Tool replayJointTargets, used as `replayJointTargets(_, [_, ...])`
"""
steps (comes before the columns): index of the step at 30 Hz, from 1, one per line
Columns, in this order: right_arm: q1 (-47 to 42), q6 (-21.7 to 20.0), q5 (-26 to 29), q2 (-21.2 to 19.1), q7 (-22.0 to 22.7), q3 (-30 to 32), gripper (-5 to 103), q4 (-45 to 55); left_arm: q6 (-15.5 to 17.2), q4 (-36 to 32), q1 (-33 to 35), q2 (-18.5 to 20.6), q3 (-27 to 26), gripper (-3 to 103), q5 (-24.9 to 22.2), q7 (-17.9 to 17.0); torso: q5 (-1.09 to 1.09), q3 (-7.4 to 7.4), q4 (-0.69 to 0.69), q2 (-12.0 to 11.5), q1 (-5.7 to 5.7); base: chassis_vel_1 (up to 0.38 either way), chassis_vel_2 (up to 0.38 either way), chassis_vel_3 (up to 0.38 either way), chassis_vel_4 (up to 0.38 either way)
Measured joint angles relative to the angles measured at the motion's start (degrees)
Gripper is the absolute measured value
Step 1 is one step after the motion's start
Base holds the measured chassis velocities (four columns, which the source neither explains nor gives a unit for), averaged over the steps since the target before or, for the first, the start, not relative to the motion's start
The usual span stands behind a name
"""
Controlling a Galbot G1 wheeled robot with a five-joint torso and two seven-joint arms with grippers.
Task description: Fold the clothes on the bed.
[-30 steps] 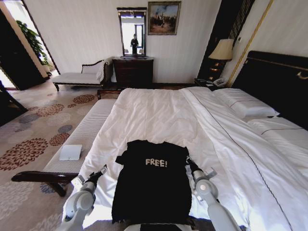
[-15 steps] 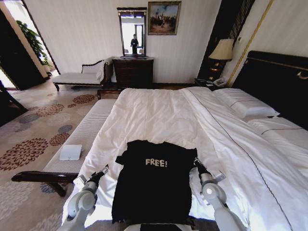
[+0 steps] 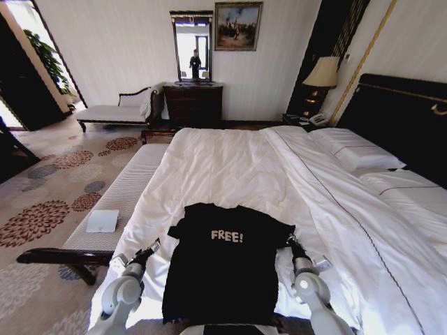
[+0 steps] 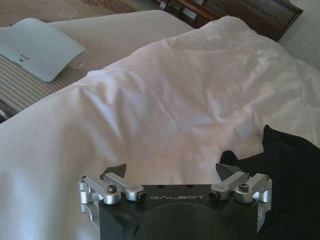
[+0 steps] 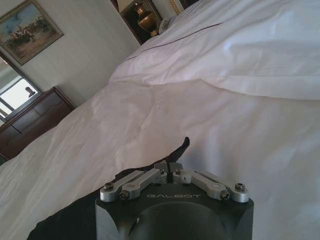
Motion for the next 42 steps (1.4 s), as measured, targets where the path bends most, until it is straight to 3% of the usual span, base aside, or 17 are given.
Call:
replayJointTargets(21, [-1.64, -0.1, -1.59, 0.88, 1.42, -0.09, -2, -0.2, 0.01, 0.34, 0.12, -1.46, 0.47, 100, 0.76, 0.03, -0.01, 0.0, 0.0, 0.0, 0.0, 0.0, 0.0, 0.0, 0.0])
replayJointTargets(24, [-2.29, -1.3, -1.06, 1.15, 3.53, 0.6, 13, 1.42, 0.01, 0.35, 0.21, -1.51, 0.38, 100, 0.77, 0.06, 0.0, 0.0, 0.0, 0.0, 0.0, 0.0, 0.0, 0.0, 0.0])
replayJointTargets(26, [-2.47, -1.66, -0.66, 1.2, 3.91, 0.92, 13, 2.02, 0.01, 0.35, 0.23, -1.51, 0.33, 100, 0.77, 0.06, 0.0, 0.0, 0.0, 0.0, 0.0, 0.0, 0.0, 0.0, 0.0])
replayJointTargets(29, [-2.97, -3.5, 2.17, 1.19, 5.98, 2.62, 30, 4.55, -0.02, 0.35, 0.38, -1.46, 0.11, 100, 0.77, 0.1, -0.01, 0.0, -0.01, 0.0, 0.0, 0.0, 0.0, 0.0, 0.0])
replayJointTargets(32, [-2.64, -4.45, 4.02, 0.5, 6.59, 3.38, 35, 4.83, -0.07, 0.43, 0.42, -1.43, 0.09, 100, 0.79, 0.12, 0.0, 0.0, -0.01, 0.0, 0.0, 0.0, 0.0, 0.0, 0.0])
replayJointTargets(33, [-1.88, -5.38, 6.08, -0.59, 6.49, 3.71, 46, 4.36, -0.07, 0.48, 0.42, -1.49, 0.14, 100, 0.9, 0.12, 0.0, 0.0, -0.01, 0.0, 0.0, 0.0, 0.0, 0.0, 0.0])
replayJointTargets(38, [-0.08, -9.13, 13.33, -3.08, 4.38, 4.12, 57, 2.6, -0.07, 0.49, 0.4, -1.77, 0.41, 100, 1.26, 0.12, 0.0, 0.0, 0.0, 0.0, 0.0, 0.0, 0.0, 0.0, 0.0])
replayJointTargets(40, [1.81, -11.11, 16.75, -4.47, 1.98, 4.15, 74, 0.3, -0.08, 0.49, 0.55, -1.86, 0.46, 100, 1.52, 0.12, 0.0, 0.0, 0.01, 0.0, 0.0, 0.0, 0.0, 0.0, 0.0])
replayJointTargets(42, [2.21, -11.31, 16.91, -4.77, 1.1, 4.07, 74, -0.45, -0.07, 0.48, 0.61, -1.85, 0.43, 100, 1.54, 0.13, 0.0, 0.0, 0.01, 0.0, 0.0, 0.0, 0.0, 0.0, 0.0])
